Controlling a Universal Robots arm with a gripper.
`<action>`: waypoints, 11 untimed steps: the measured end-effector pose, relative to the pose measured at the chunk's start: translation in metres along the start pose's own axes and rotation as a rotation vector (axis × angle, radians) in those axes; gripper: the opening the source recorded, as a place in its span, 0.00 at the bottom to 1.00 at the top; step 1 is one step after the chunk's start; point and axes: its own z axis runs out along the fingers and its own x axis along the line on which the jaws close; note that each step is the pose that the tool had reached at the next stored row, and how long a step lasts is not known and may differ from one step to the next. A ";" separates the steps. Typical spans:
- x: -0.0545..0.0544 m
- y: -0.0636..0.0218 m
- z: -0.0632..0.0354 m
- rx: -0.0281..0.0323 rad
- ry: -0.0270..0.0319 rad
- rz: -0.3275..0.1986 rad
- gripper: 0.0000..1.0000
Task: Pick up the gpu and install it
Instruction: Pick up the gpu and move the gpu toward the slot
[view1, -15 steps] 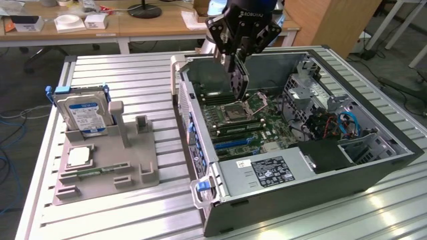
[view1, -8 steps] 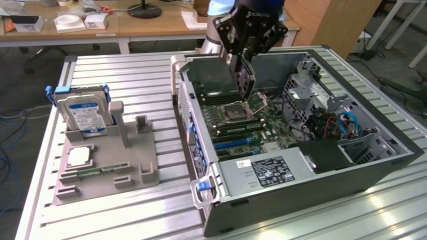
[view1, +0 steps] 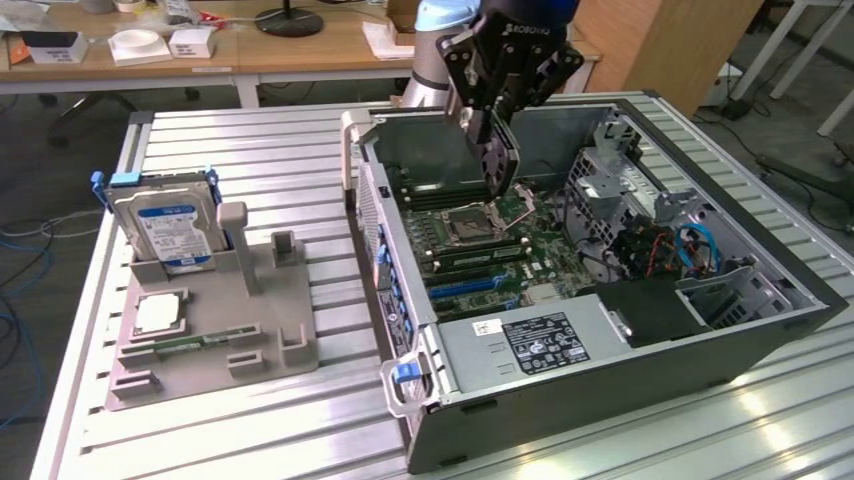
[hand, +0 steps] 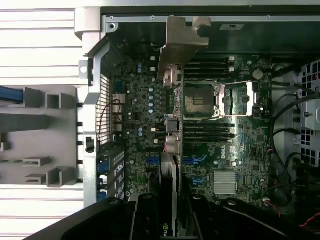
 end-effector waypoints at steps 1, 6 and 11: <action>-0.001 0.0000 0.0000 0.0001 0.0000 0.000 0.27; -0.006 0.0001 -0.0001 0.0000 0.0000 0.000 0.27; -0.010 0.0002 -0.0001 0.0000 0.0000 0.000 0.27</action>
